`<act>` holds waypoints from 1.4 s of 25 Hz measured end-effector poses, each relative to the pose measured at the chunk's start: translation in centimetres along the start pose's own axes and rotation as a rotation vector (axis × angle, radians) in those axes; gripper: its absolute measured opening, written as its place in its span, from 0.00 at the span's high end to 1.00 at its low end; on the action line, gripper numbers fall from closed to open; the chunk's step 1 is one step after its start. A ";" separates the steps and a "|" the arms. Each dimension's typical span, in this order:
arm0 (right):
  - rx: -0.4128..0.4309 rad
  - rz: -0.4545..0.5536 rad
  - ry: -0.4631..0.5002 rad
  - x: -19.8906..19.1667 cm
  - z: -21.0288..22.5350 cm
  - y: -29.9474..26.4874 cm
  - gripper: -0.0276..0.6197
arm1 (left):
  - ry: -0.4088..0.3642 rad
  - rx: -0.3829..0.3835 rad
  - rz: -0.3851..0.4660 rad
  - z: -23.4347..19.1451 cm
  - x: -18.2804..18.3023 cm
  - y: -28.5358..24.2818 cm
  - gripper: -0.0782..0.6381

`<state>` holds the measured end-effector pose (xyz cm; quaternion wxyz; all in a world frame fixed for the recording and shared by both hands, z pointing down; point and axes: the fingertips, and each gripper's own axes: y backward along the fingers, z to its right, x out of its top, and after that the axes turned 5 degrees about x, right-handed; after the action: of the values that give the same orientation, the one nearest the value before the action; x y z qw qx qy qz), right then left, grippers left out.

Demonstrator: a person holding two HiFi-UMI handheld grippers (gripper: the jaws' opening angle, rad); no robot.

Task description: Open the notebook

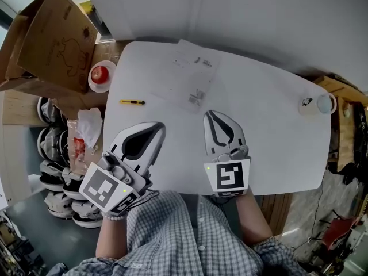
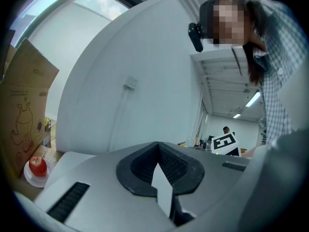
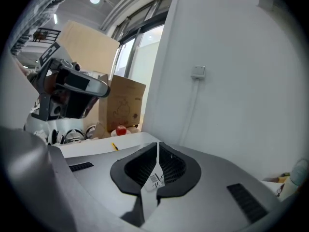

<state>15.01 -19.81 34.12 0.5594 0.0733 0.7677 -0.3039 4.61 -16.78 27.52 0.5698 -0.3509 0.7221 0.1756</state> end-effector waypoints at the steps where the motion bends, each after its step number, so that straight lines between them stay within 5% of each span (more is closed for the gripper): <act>1: 0.004 -0.014 0.010 -0.2 -0.2 -0.7 0.91 | 0.010 0.004 0.003 -0.6 0.0 0.0 0.88; 15: 0.116 -0.120 0.164 -3.5 -4.5 -10.7 0.91 | 0.006 0.042 -0.040 -6.3 -2.0 0.4 0.88; 23: 0.185 -0.212 0.234 -6.8 -7.0 -14.3 0.79 | 0.049 0.028 -0.077 -8.2 -3.4 0.2 0.88; 35: 0.218 -0.257 0.315 -8.3 -9.3 -19.6 0.76 | 0.091 0.036 -0.099 -10.7 -5.0 0.7 0.88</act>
<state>1.63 -28.59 50.87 0.3782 0.0813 0.8112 -0.4385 -2.85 -21.78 35.20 0.5504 -0.3836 0.7321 0.1181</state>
